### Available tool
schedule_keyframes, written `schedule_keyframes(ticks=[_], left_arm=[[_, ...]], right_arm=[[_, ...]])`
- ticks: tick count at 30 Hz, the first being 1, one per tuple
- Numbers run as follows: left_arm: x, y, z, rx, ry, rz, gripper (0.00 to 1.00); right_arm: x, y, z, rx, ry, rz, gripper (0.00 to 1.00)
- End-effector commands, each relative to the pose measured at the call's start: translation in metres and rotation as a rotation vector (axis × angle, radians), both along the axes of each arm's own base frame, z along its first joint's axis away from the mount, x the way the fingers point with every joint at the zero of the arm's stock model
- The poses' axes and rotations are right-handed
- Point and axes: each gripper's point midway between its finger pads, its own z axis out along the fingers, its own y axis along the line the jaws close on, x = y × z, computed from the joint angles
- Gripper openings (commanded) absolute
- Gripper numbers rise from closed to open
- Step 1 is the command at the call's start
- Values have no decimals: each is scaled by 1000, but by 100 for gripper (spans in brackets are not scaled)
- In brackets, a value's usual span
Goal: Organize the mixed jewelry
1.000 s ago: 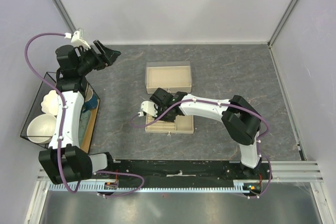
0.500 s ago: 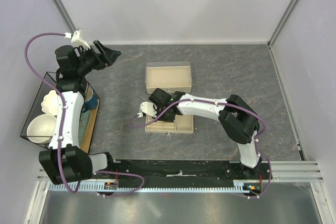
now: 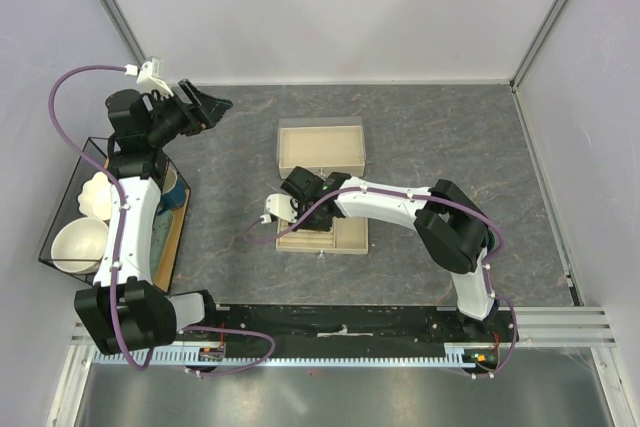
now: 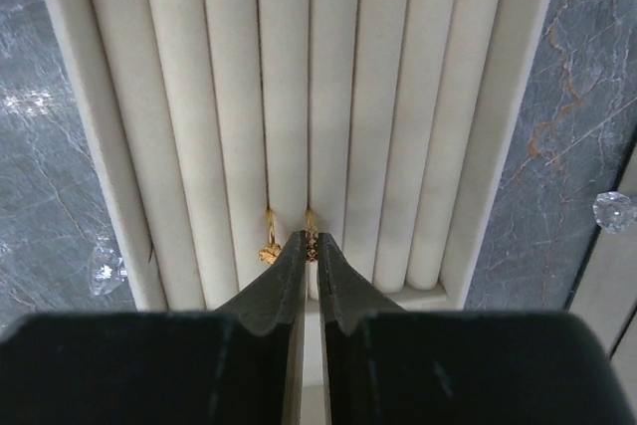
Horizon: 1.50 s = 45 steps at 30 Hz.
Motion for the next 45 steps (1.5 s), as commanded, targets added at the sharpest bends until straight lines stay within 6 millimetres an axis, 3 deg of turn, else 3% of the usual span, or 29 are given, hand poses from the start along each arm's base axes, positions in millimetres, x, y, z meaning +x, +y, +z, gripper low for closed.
schedule_keyframes(ticks=[1, 8, 15, 16, 21, 22, 28, 31, 32, 36, 39, 45], left_arm=[[-7, -5, 18, -17, -54, -31, 80], [-8, -6, 15, -18, -55, -35, 80], [-9, -8, 15, -20, -58, -50, 80], [-10, -10, 16, -22, -61, -69, 80], [-10, -15, 12, -4, -55, -112, 80], [-10, -17, 7, -4, -39, -123, 80], [-11, -33, -18, 54, 0, -192, 80], [-15, -55, -29, 155, 6, -249, 80], [-22, -73, -34, 205, 1, -304, 80], [-26, -93, -44, 301, -19, -327, 80], [-27, -101, -48, 326, -21, -344, 80], [-29, -104, -54, 327, -8, -356, 80]], right_arm=[[12, 11, 17, 24, -56, -1, 16], [16, 14, 30, 47, -79, -20, 27], [23, 2, 47, 40, -139, -64, 28], [26, 0, 57, 60, -159, -79, 28], [33, -29, 86, 118, -180, -176, 31], [37, -40, 100, 147, -196, -210, 31], [42, -107, 115, 163, -185, -345, 40], [40, -145, 108, 155, -154, -421, 41], [34, -157, 96, 133, -130, -439, 41], [26, -190, 80, 129, -96, -513, 39], [23, -206, 63, 120, -64, -566, 36], [11, -207, 36, 144, 65, -600, 31]])
